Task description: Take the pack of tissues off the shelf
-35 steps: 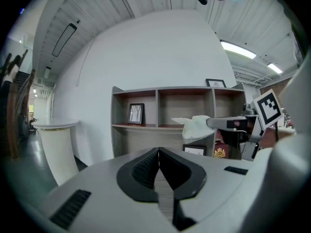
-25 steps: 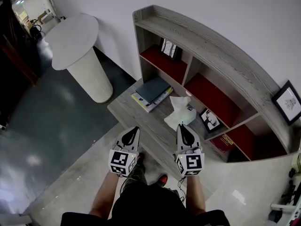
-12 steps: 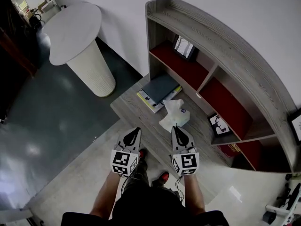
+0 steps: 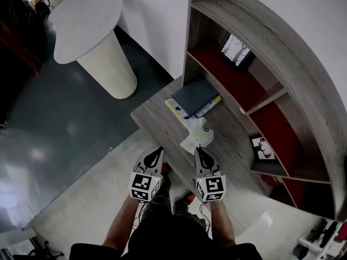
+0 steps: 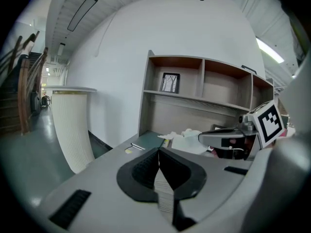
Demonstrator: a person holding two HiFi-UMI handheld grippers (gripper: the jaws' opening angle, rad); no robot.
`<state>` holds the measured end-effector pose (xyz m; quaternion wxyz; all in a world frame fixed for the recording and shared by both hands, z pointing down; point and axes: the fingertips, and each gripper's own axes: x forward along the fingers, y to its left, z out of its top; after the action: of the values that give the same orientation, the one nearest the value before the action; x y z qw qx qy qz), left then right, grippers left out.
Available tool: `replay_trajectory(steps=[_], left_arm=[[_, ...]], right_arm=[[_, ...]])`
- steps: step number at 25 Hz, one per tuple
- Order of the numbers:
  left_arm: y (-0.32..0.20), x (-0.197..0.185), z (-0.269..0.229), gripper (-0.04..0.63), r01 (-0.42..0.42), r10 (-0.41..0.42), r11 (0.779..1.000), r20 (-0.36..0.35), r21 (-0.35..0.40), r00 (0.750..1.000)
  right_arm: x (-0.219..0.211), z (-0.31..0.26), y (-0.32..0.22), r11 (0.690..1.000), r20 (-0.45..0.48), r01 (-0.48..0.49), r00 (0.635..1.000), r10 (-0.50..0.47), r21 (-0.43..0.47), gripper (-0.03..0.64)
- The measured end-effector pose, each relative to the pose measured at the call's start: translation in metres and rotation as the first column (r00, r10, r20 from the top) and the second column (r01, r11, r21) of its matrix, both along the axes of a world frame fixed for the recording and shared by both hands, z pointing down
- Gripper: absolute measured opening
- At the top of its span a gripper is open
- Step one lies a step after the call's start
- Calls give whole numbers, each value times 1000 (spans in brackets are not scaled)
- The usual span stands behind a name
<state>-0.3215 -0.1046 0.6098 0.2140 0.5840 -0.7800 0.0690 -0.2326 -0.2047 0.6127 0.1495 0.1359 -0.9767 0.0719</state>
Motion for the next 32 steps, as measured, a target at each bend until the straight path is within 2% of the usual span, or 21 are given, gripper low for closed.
replay_trajectory(steps=[14, 32], left_arm=[[0, -8, 54, 8, -17, 10, 996, -76, -83, 997], [-5, -1, 71, 8, -85, 74, 992, -106, -97, 992]], right_arm=[[-14, 77, 0, 998, -126, -1, 992, -7, -60, 31], [0, 133, 5, 998, -248, -46, 968, 32, -51, 32]])
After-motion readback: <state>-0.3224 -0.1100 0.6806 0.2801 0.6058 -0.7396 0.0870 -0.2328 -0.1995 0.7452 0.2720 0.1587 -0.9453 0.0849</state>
